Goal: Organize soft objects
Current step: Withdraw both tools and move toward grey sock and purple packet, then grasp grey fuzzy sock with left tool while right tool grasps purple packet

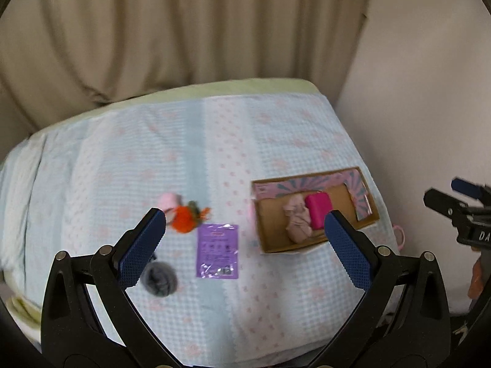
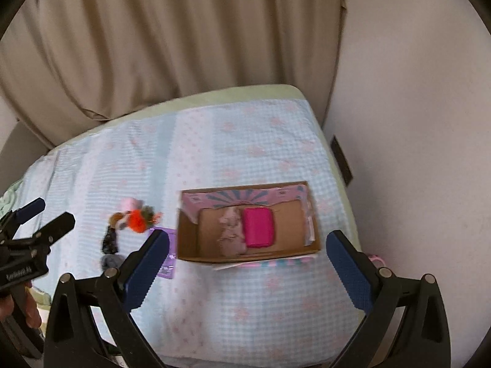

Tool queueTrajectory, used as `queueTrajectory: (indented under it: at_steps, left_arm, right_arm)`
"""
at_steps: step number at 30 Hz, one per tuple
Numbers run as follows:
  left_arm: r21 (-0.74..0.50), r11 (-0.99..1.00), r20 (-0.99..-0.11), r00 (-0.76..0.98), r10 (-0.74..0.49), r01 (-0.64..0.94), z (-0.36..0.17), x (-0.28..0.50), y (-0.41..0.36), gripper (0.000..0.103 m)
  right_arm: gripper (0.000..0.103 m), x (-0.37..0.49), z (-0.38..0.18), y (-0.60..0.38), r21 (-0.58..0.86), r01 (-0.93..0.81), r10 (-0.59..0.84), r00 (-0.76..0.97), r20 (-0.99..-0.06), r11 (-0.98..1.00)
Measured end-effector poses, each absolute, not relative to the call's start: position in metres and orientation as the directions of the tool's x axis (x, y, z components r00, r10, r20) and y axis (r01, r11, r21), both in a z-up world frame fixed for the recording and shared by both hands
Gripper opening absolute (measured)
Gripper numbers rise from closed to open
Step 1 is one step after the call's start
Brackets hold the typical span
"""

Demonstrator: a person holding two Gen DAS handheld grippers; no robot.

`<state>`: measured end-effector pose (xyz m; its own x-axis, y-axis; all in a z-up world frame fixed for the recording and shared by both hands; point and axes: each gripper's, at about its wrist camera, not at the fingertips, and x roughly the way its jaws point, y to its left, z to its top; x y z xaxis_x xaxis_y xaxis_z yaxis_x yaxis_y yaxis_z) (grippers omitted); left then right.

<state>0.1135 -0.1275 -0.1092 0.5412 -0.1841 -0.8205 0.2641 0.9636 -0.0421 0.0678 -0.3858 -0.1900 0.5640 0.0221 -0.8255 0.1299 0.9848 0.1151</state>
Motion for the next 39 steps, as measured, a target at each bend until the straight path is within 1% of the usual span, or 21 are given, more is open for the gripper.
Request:
queueTrajectory:
  at_steps: [4,7,13,18,22,29,36,39]
  left_arm:
    - [-0.065,0.985,-0.803,0.577,-0.148,0.162,-0.099,0.098,-0.074,0.103]
    - [-0.066,0.993,-0.798,0.592,-0.112,0.099,-0.101,0.089,-0.040,0.103]
    - [-0.062,0.998,-0.806,0.590,-0.053,0.005,-0.129,0.073,0.021,0.103]
    - [-0.095,0.995,-0.832,0.552,-0.062,-0.031,-0.173,0.067,0.053,0.103]
    - [-0.094,0.994,-0.841,0.539,-0.053,-0.049,-0.212,0.065,0.068,0.103]
    - [-0.100,0.992,-0.859,0.511,-0.045,-0.079,-0.295,0.072,0.085,0.103]
    - [-0.115,0.989,-0.870,0.490,-0.052,-0.098,-0.395,0.085,0.098,0.102]
    - [-0.125,0.987,-0.871,0.487,-0.060,-0.103,-0.427,0.096,0.102,0.101]
  right_arm:
    - [0.102,0.065,-0.183,-0.357,0.158,0.085,0.078,0.591,-0.803,0.984]
    - [0.102,0.066,-0.185,-0.329,0.194,0.052,0.124,0.604,-0.788,0.980]
    - [0.102,0.072,-0.210,-0.272,0.198,-0.015,0.168,0.593,-0.787,0.980]
    - [0.102,0.079,-0.247,-0.229,0.210,-0.036,0.192,0.577,-0.794,0.977]
    - [0.102,0.087,-0.280,-0.204,0.213,-0.040,0.198,0.566,-0.801,0.976]
    - [0.102,0.110,-0.358,-0.163,0.231,-0.063,0.229,0.528,-0.817,0.971]
    - [0.102,0.140,-0.459,-0.140,0.233,0.041,0.183,0.494,-0.850,0.972]
    - [0.102,0.155,-0.494,-0.133,0.217,0.083,0.152,0.478,-0.865,0.973]
